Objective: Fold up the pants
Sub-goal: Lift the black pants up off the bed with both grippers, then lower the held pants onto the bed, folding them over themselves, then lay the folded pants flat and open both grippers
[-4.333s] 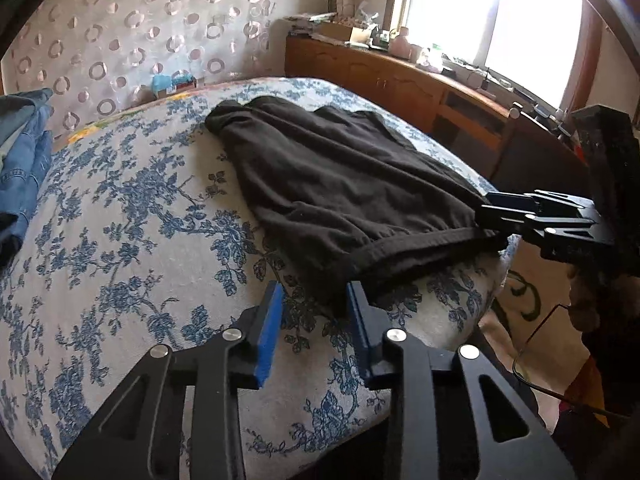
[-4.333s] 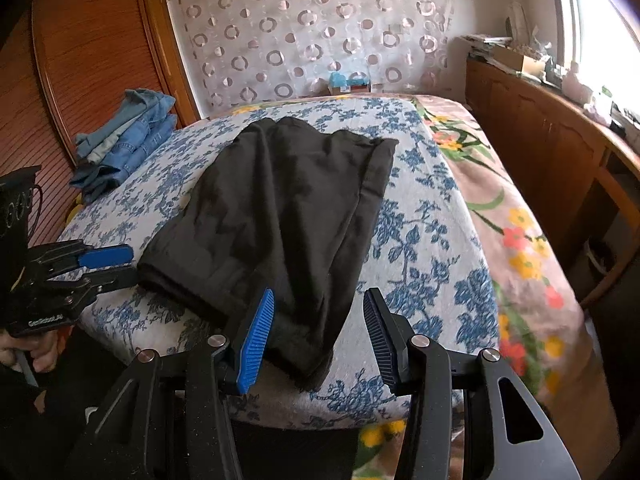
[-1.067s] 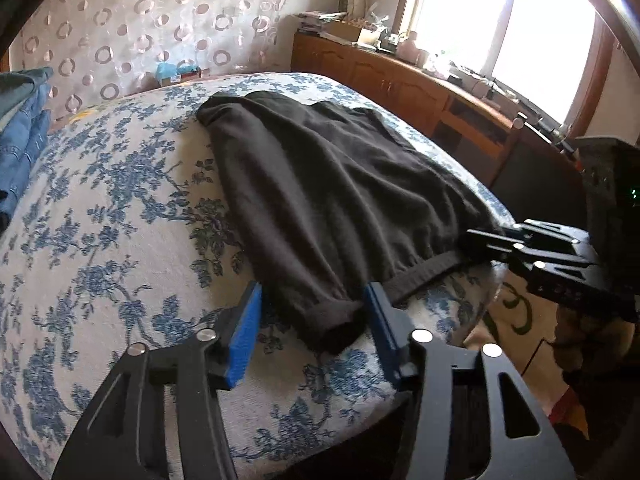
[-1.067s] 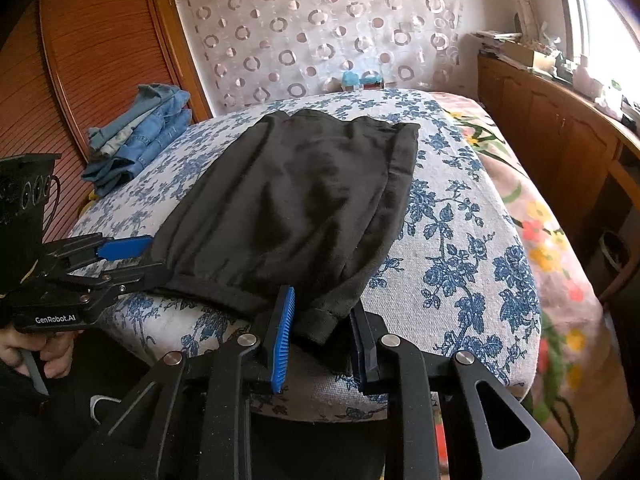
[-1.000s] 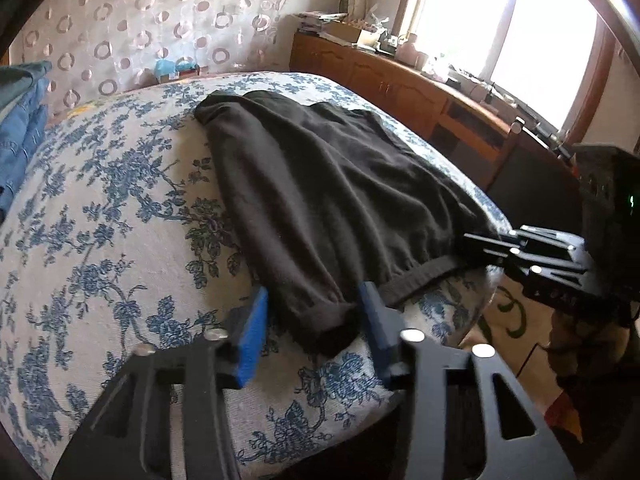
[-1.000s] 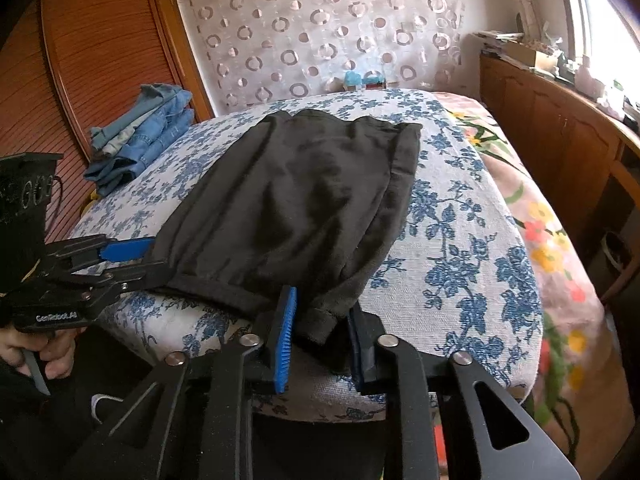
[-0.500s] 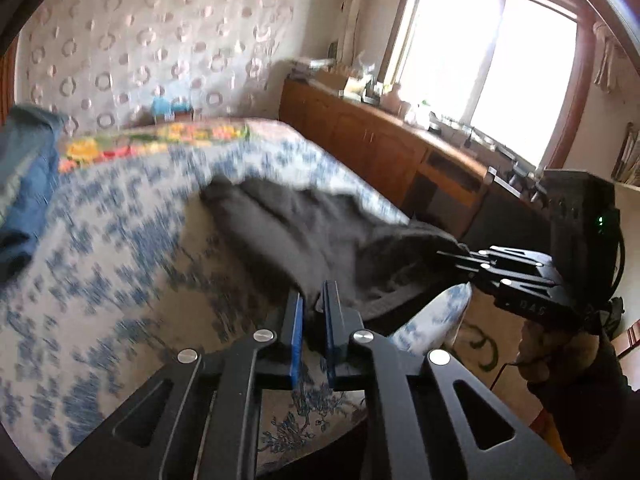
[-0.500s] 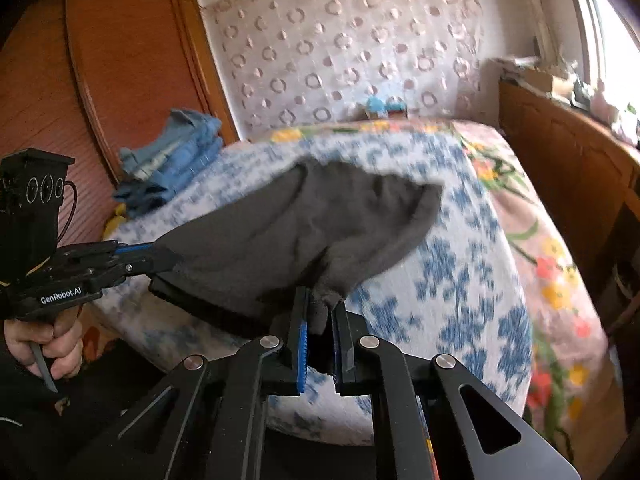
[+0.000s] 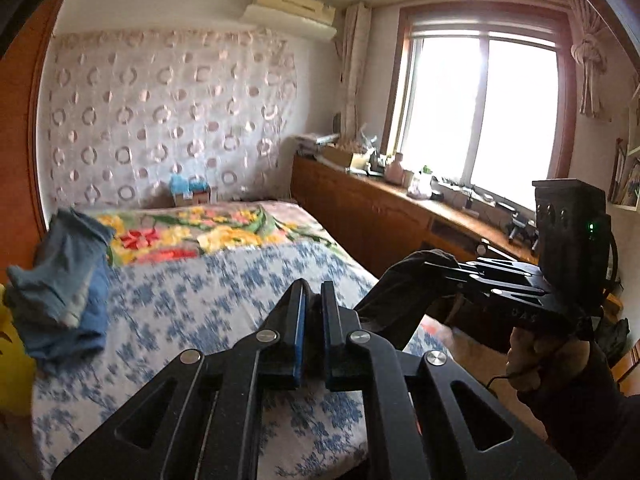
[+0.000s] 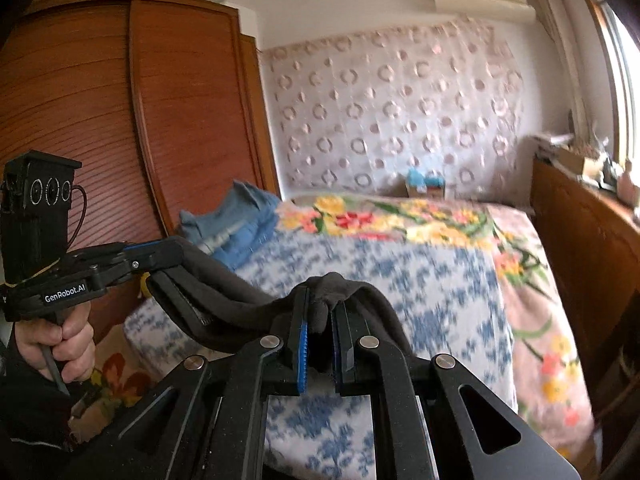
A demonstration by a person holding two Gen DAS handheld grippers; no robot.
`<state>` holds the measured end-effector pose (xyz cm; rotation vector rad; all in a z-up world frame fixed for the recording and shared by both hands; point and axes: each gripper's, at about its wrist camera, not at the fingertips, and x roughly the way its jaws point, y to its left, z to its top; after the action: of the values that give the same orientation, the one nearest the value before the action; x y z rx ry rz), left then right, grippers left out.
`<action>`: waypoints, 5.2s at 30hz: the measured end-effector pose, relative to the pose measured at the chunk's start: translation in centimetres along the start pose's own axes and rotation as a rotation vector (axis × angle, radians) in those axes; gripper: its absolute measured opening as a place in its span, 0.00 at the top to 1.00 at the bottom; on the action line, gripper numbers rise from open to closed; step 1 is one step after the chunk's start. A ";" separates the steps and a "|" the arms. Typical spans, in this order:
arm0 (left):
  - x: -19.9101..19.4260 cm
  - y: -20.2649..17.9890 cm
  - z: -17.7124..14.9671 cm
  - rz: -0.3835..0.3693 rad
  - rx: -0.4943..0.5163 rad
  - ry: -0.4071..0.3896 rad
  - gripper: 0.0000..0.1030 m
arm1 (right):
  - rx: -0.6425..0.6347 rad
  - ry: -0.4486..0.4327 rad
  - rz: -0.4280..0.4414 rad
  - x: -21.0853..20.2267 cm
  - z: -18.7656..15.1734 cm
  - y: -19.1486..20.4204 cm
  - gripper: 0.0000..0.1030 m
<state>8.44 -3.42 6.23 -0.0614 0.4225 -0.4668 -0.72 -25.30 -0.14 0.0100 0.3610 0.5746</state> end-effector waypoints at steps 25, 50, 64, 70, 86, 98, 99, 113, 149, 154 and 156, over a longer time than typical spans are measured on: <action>8.9 11.9 2.9 0.125 -0.056 0.053 0.93 | -0.064 0.071 0.069 12.4 5.1 -2.7 0.92; 15.5 17.7 12.0 0.213 -0.030 0.007 0.93 | -0.097 0.044 0.052 22.8 16.7 -4.9 0.92; 12.0 13.1 7.7 0.179 -0.004 0.071 0.93 | -0.080 0.141 0.012 17.1 15.6 -3.0 0.92; 10.5 11.2 4.6 0.158 0.000 0.103 0.93 | -0.049 0.189 0.009 14.9 13.5 -2.3 0.92; 6.0 7.5 -4.6 0.106 -0.038 0.198 0.93 | 0.053 0.283 0.025 8.5 8.6 0.5 0.92; 3.9 5.2 -8.8 0.105 -0.050 0.223 0.93 | 0.111 0.289 0.025 5.3 5.4 0.9 0.92; 3.7 5.1 -8.9 0.106 -0.052 0.222 0.93 | 0.113 0.290 0.024 5.2 5.3 1.0 0.92; 1.9 3.8 -10.7 0.104 -0.038 0.229 0.93 | 0.098 0.275 0.012 5.1 4.0 1.5 0.92; 4.2 6.4 -7.1 0.145 -0.046 0.167 0.93 | 0.077 0.206 -0.003 9.0 5.5 0.5 0.92; 5.3 7.7 -5.7 0.157 -0.056 0.151 0.93 | 0.063 0.198 -0.026 11.2 6.8 0.1 0.91; 5.9 8.3 -5.3 0.168 -0.060 0.151 0.93 | 0.073 0.202 -0.027 12.2 7.0 -0.2 0.92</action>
<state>14.60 1.51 -2.09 -0.0487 0.5854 -0.2943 11.20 -18.33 2.40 0.0175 0.5781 0.5367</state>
